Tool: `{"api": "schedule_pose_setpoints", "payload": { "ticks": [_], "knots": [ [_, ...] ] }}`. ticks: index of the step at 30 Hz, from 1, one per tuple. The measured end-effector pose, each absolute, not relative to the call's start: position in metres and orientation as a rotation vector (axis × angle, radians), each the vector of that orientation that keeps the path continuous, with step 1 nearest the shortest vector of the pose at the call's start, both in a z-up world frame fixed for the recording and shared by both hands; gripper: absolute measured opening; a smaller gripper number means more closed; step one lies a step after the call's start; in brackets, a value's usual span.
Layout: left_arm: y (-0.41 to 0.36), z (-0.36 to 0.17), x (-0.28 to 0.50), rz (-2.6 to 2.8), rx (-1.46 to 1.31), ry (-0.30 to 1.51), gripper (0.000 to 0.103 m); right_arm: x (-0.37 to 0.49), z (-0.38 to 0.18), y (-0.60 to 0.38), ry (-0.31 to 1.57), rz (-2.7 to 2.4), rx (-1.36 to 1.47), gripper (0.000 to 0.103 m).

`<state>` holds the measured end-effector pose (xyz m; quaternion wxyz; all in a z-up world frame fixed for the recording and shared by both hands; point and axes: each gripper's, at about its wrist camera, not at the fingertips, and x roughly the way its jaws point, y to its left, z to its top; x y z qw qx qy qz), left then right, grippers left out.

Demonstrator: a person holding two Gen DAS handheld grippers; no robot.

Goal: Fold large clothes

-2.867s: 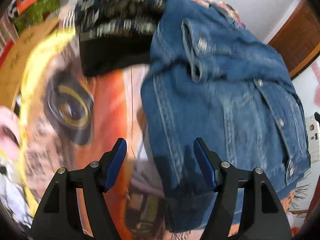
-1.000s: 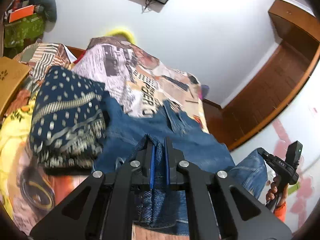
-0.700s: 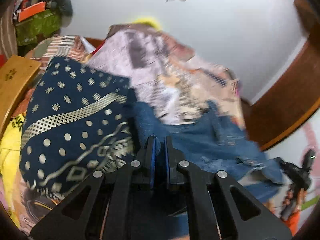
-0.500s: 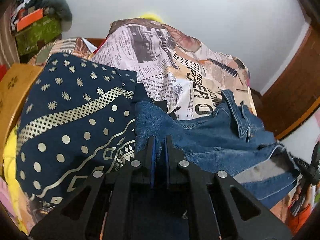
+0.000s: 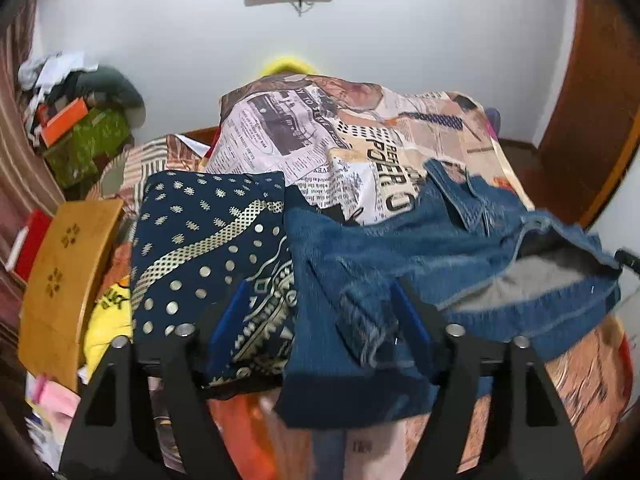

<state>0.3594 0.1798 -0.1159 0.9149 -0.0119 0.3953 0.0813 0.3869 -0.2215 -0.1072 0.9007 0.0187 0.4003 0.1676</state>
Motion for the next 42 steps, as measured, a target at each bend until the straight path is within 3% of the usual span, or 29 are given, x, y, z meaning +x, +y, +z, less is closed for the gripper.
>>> {"api": "schedule_pose_setpoints", "payload": {
  "ticks": [3,12,20,25,30,42],
  "knots": [
    [0.170,-0.126,0.351,0.188,0.076,0.840,0.092,0.371,-0.106,-0.207,0.820,0.373,-0.043,0.045],
    [0.155,-0.183,0.363,0.233,0.298,0.955,0.092,0.358,-0.144,-0.170,0.916,0.410,-0.183,0.049],
    [0.146,-0.180,0.408,0.202,0.358,0.926,0.094,0.382,-0.148,-0.138,0.895,0.426,-0.356,0.059],
    [0.162,-0.166,0.458,0.213,0.248,0.942,0.094,0.434,-0.136,-0.125,0.912,0.457,-0.308,0.059],
    [0.188,-0.147,0.485,0.292,0.081,0.892,0.094,0.479,-0.115,-0.134,0.858,0.323,-0.077,0.059],
    [0.174,-0.132,0.443,0.251,0.035,0.817,0.094,0.453,-0.124,-0.126,0.893,0.400,-0.082,0.059]
  ]
}}
